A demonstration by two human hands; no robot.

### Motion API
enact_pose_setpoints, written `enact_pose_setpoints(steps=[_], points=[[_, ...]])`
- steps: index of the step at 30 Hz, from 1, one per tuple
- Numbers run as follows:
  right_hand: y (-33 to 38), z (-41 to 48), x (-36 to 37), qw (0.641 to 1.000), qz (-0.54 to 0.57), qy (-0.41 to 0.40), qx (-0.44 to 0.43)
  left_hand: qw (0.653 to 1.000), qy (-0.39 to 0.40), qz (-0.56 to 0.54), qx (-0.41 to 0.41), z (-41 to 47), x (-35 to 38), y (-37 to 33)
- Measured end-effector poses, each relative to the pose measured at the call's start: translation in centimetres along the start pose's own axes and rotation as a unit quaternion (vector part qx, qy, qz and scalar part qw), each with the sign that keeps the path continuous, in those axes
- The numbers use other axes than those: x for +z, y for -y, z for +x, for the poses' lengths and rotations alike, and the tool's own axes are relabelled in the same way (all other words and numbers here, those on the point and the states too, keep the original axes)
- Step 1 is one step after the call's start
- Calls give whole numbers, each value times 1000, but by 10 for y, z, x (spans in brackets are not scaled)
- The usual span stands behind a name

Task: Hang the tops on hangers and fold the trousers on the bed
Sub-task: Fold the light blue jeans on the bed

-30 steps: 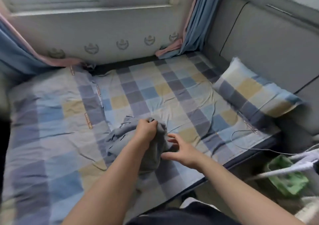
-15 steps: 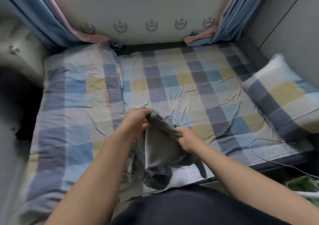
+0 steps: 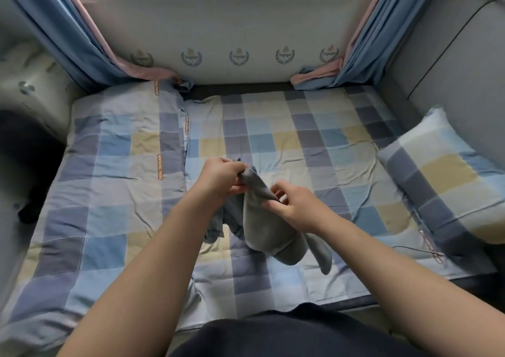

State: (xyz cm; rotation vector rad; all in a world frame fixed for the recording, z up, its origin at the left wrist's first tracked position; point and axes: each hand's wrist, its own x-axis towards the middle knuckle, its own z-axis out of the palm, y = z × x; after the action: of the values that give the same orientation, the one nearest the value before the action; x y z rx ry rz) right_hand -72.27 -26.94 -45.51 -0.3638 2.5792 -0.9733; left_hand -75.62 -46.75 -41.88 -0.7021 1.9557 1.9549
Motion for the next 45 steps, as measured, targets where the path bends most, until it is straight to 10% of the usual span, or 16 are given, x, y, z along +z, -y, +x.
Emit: enact_pose_setpoints(steps=[7, 14, 19, 27, 34, 38, 43, 45], points=[[-9, 7, 11, 992, 104, -47, -59, 999, -32, 18, 12, -11, 20, -4], [-38, 19, 36, 997, -39, 13, 62, 996, -82, -44, 3, -16, 9, -5], [-17, 33, 13, 991, 105, -20, 75, 980, -115, -156, 42, 10, -20, -10], [61, 60, -21, 767, 593, -3, 245, 952, 42, 221, 209, -40, -13, 40], [99, 60, -22, 716, 659, 89, 214, 926, -166, 226, 252, -33, -9, 68], [92, 53, -26, 733, 637, 164, 171, 954, -100, 103, 265, -4, -39, 57], [57, 51, -13, 949, 309, 60, 31, 979, -103, -91, 147, -5, -57, 35], [46, 48, 3, 973, 220, 70, 9, 979, -82, -127, 135, -7, -60, 30]])
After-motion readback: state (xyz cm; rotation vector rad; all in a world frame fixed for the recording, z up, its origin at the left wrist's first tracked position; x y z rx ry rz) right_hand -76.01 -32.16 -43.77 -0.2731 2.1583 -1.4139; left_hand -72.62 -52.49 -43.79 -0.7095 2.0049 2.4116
